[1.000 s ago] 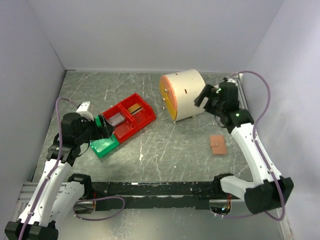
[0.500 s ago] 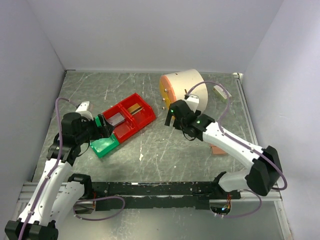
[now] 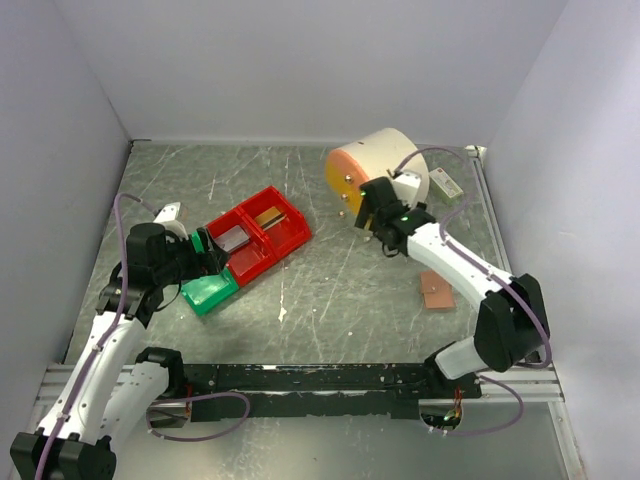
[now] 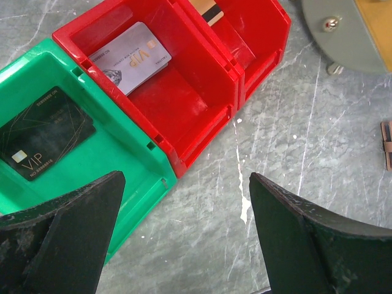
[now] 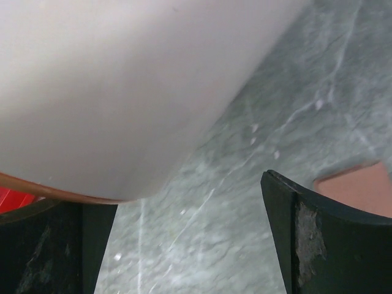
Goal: Take the credit cards out of the card holder
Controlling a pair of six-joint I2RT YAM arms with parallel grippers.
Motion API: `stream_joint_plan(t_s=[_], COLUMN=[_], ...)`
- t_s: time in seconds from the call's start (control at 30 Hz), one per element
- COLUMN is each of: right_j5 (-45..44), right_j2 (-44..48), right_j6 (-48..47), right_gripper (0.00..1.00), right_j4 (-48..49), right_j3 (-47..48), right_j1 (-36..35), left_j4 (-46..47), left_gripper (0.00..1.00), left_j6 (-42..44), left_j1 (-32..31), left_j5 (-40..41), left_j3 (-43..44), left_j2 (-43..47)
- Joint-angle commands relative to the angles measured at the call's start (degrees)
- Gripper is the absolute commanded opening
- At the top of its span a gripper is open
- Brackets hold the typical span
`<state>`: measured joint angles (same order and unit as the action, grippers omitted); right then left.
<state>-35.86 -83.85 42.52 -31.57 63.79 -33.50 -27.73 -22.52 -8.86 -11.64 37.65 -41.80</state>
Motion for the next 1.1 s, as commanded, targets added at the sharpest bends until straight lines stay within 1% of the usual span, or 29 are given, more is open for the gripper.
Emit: stream_joint_plan(t_s=[0.0, 0.1, 0.3, 0.4, 0.5, 0.6, 0.67, 0.73, 0.9, 1.07], right_j5=[7.4, 11.71, 10.19, 10.98, 14.75, 12.48, 8.81, 7.76, 10.93, 7.46], right_j2=[2.2, 0.76, -4.45, -6.58, -9.0, -10.64, -11.71, -12.92, -15.8, -19.45], right_j6=[-9.66, -12.07, -14.19, -17.09, -23.65, -30.58, -33.81, -34.65, -33.59, -31.1], right_gripper=[0.98, 0.98, 0.98, 0.98, 0.98, 0.99, 0.99, 1.0, 0.99, 0.99], right_j4=[8.67, 8.77, 5.99, 7.86, 10.86, 14.21, 16.37, 16.0, 15.9, 13.05], right_j3=[-1.92, -0.07, 5.93, 6.97, 8.24, 8.84, 9.02, 10.53, 13.98, 17.75], right_j1=[10.67, 14.76, 19.36, 21.5, 22.77, 22.86, 22.93, 23.83, 26.54, 29.0], left_j4=[0.09, -0.05, -0.22, -0.23, -0.22, -0.23, -0.32, -0.31, -0.28, -0.57], left_gripper=[0.95, 0.95, 0.95, 0.95, 0.95, 0.95, 0.95, 0.95, 0.95, 0.95], left_j6=[-0.58, -0.67, -0.86, -0.86, -0.86, -0.9, -0.94, -1.01, -0.94, -1.27], left_j1=[0.43, 0.38, 0.29, 0.25, 0.18, 0.12, -0.01, -0.1, -0.19, -0.26], left_j5=[1.1, 1.0, 1.09, 1.09, 1.02, 1.0, 1.25, 1.35, 1.25, 1.66], left_j3=[1.02, 0.98, 1.02, 1.02, 1.02, 1.0, 1.02, 0.98, 0.93, 1.05], left_j2=[-0.32, -0.62, -0.54, -0.4, -0.42, -0.47, -0.38, -0.38, -0.85, -1.46])
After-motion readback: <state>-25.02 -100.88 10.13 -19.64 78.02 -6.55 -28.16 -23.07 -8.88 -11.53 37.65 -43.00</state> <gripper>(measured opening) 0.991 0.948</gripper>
